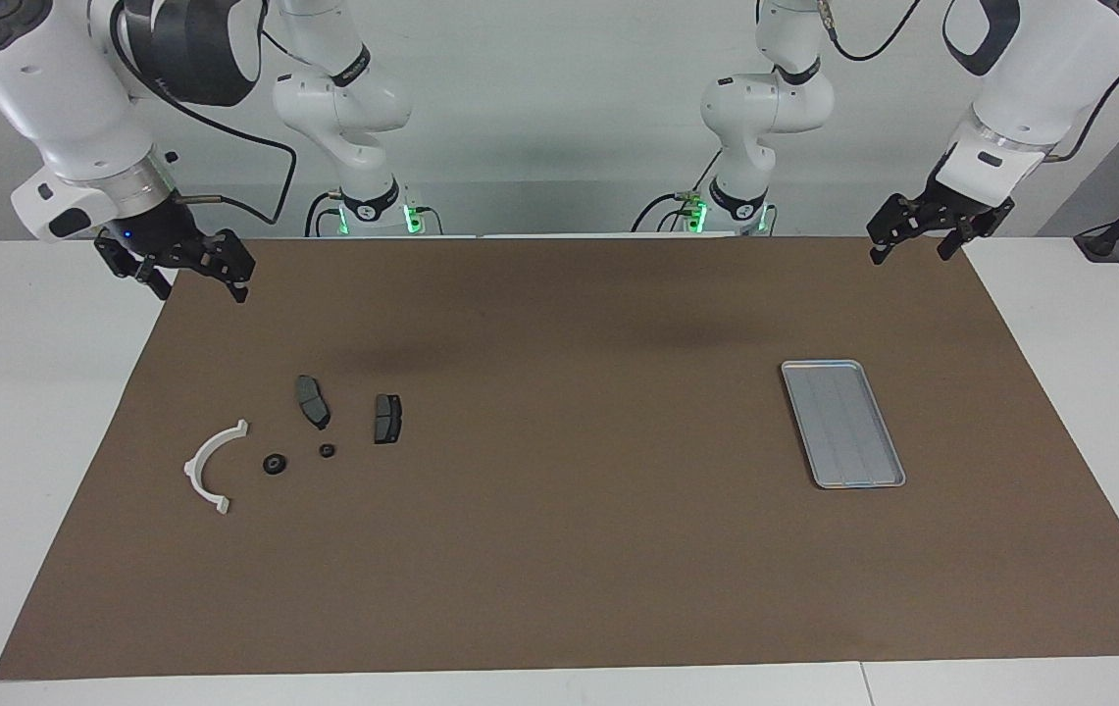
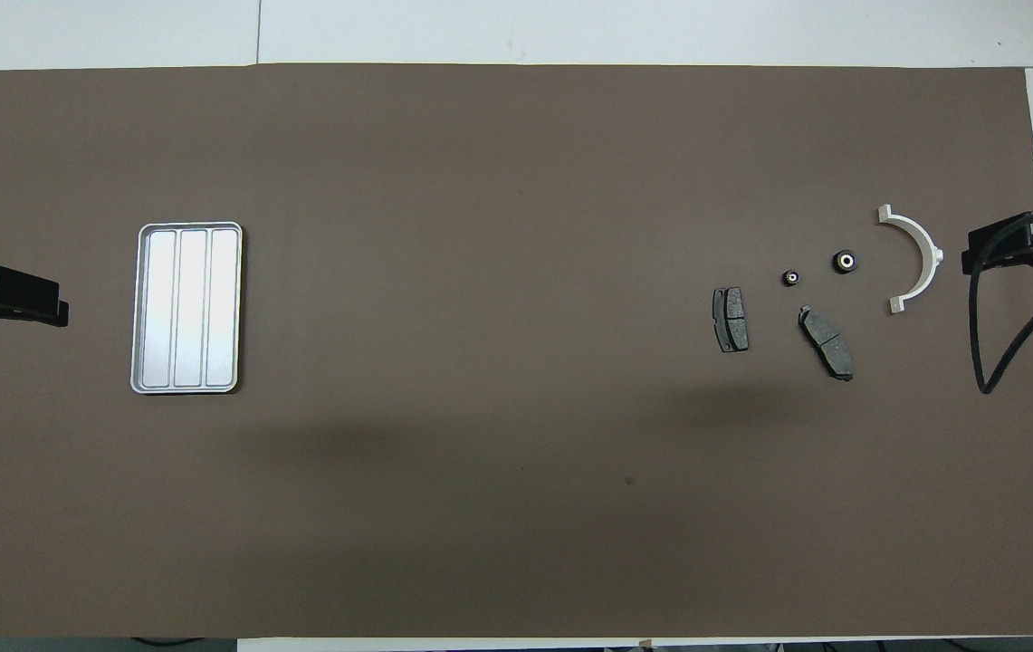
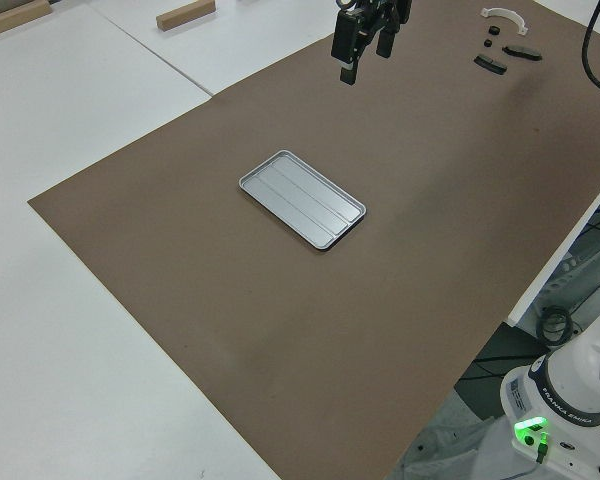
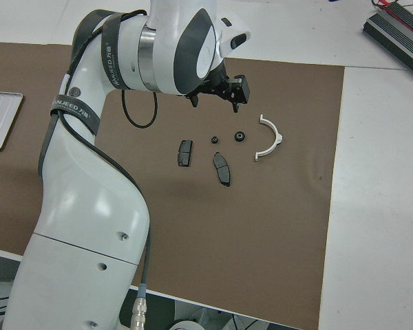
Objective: Pick bearing gear from pile to tray
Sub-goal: 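Reach the right gripper toward the small black bearing in the pile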
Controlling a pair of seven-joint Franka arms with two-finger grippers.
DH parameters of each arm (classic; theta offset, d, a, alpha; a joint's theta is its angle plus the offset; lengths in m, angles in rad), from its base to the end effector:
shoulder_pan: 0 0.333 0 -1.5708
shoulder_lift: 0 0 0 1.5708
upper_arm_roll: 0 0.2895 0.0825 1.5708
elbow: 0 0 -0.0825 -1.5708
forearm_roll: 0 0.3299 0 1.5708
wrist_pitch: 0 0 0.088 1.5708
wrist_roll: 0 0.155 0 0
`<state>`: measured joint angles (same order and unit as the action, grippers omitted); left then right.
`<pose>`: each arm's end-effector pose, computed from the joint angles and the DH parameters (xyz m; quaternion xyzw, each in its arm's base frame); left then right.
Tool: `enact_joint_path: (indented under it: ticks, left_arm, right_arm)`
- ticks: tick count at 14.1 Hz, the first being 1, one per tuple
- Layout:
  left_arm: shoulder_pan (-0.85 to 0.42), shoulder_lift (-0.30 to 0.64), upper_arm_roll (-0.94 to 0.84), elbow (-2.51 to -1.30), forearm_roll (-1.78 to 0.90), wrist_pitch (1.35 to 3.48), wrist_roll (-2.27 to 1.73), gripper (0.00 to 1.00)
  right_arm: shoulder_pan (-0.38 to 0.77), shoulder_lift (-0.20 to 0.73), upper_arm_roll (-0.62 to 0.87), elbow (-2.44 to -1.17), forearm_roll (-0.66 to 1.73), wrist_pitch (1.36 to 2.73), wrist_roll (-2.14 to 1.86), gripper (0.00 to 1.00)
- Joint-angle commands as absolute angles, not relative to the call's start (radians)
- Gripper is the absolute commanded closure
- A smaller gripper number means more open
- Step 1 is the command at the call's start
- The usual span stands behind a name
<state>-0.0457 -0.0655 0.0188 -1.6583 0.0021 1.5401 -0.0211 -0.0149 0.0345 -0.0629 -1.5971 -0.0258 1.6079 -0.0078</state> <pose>0.4746 -0.0122 0.5431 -0.9996 0.0029 0.0263 0.0011 0.5092 -0.0432 0.5248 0.9992 -0.0344 -0.0124 0.0134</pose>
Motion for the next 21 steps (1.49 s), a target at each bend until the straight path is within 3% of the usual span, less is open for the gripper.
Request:
enact_joint_path:
  ticks: [1, 8, 12, 16, 21]
  left_arm:
    - [-0.049, -0.092, 0.020, -1.683, 0.008, 1.536, -0.031, 0.00]
    - [-0.049, -0.092, 0.020, -1.683, 0.006, 1.537, -0.029, 0.00]
    - [-0.049, -0.092, 0.020, -1.683, 0.008, 1.536, -0.031, 0.00]
    - [-0.049, -0.091, 0.020, -1.683, 0.008, 1.537, -0.029, 0.00]
    - [-0.049, -0.091, 0.020, -1.683, 0.006, 1.537, -0.029, 0.00]
  right_arm:
    - [-0.012, 0.028, -0.060, -1.595, -0.041, 1.595, 0.017, 0.00]
    - [-0.029, 0.061, -0.060, -1.595, -0.003, 1.676, 0.023, 0.02]
    - [-0.057, 0.171, -0.058, -1.592, -0.005, 1.758, 0.011, 0.02]
    - [-0.081, 0.340, -0.054, -1.459, -0.003, 1.799, 0.005, 0.02]
    - [-0.083, 0.457, -0.051, -1.425, 0.029, 1.894, -0.002, 0.02]
